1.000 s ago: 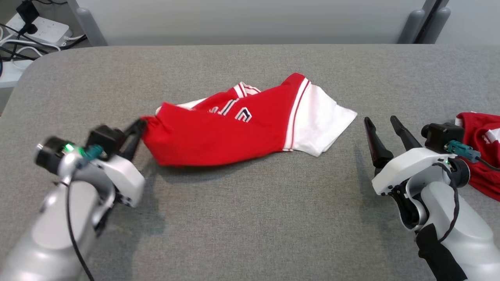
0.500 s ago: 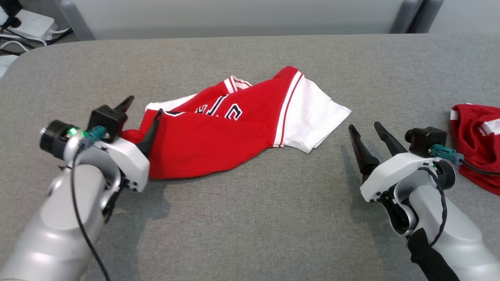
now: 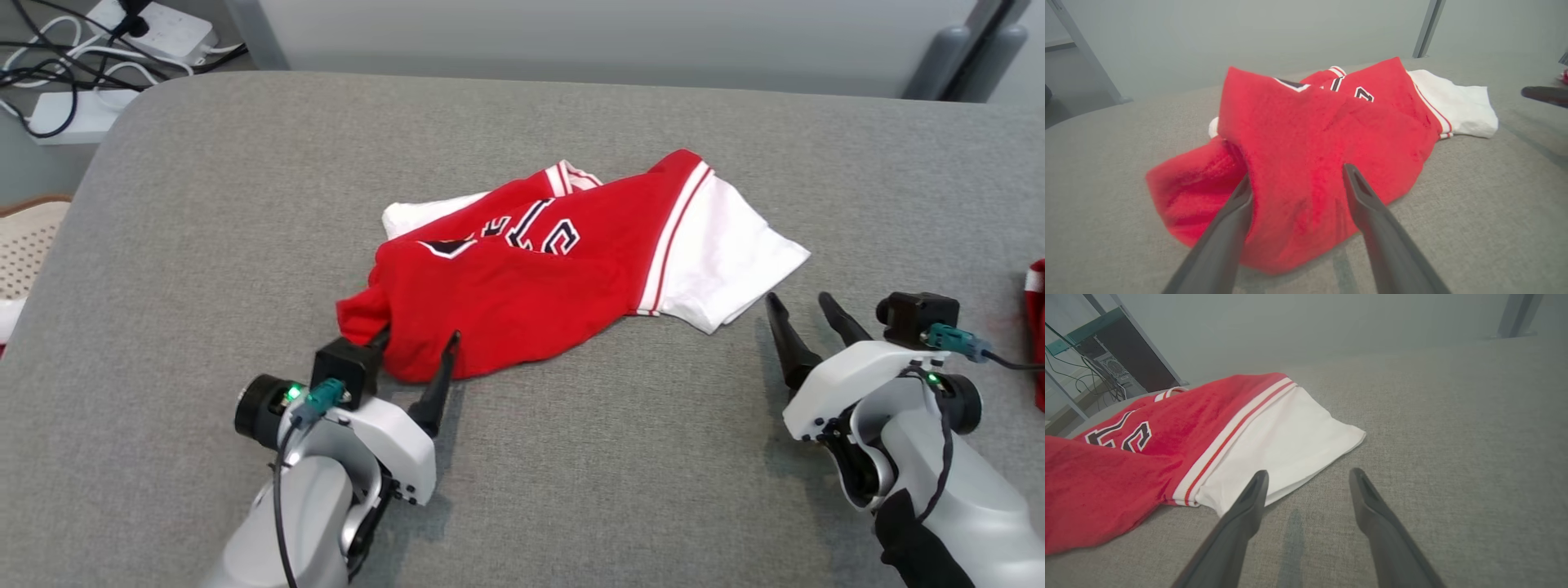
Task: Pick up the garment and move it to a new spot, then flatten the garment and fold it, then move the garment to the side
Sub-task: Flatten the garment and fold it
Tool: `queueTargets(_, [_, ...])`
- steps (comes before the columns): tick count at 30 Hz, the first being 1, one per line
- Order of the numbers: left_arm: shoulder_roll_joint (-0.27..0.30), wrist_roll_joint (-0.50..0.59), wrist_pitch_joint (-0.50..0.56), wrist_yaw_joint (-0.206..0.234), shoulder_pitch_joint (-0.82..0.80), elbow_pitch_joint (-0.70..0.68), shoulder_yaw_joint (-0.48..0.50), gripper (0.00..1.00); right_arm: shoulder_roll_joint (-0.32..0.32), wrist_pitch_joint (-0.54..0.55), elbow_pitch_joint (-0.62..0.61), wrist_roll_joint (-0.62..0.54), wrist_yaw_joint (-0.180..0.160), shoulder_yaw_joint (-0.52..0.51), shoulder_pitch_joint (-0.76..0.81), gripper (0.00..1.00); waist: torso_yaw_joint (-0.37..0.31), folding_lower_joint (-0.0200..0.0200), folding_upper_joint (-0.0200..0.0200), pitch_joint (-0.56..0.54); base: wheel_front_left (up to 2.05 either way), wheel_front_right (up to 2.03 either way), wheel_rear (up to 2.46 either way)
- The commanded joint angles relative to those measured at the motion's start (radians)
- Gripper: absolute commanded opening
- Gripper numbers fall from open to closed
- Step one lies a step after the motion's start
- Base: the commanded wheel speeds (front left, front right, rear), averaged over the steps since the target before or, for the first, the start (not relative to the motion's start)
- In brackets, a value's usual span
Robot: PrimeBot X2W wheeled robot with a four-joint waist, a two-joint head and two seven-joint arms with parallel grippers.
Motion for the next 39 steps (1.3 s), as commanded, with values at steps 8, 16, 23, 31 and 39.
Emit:
queueTargets(8, [-0.011, 0.059, -0.013, -0.018, 0.015, -0.092, 0.046, 1.0, -0.021, -0.013, 0.074, -0.015, 0.004, -0.073, -0.068, 1.0, 0.043, 0.0, 0.0, 0.029, 0.0, 0.0, 0.0])
queueTargets(16, [-0.033, 0.101, -0.013, -0.032, 0.019, -0.145, 0.071, 1.0, -0.043, -0.013, 0.122, -0.063, 0.004, -0.14, -0.123, 1.0, 0.067, 0.0, 0.0, 0.07, 0.0, 0.0, 0.0])
queueTargets(23, [-0.044, 0.127, -0.013, -0.046, 0.029, -0.164, 0.09, 1.0, -0.038, -0.013, 0.152, -0.087, 0.004, -0.167, -0.144, 1.0, 0.077, 0.0, 0.0, 0.1, 0.0, 0.0, 0.0])
queueTargets(31, [-0.057, 0.146, -0.013, -0.06, 0.025, -0.169, 0.107, 1.0, -0.021, -0.012, 0.157, -0.075, 0.004, -0.139, -0.153, 0.87, 0.091, 0.0, 0.0, 0.125, 0.0, 0.0, 0.0])
queueTargets(39, [-0.064, 0.157, -0.013, -0.07, 0.031, -0.159, 0.127, 1.0, -0.024, -0.006, 0.132, -0.023, 0.004, -0.102, -0.159, 0.0, 0.093, 0.0, 0.0, 0.121, 0.0, 0.0, 0.0])
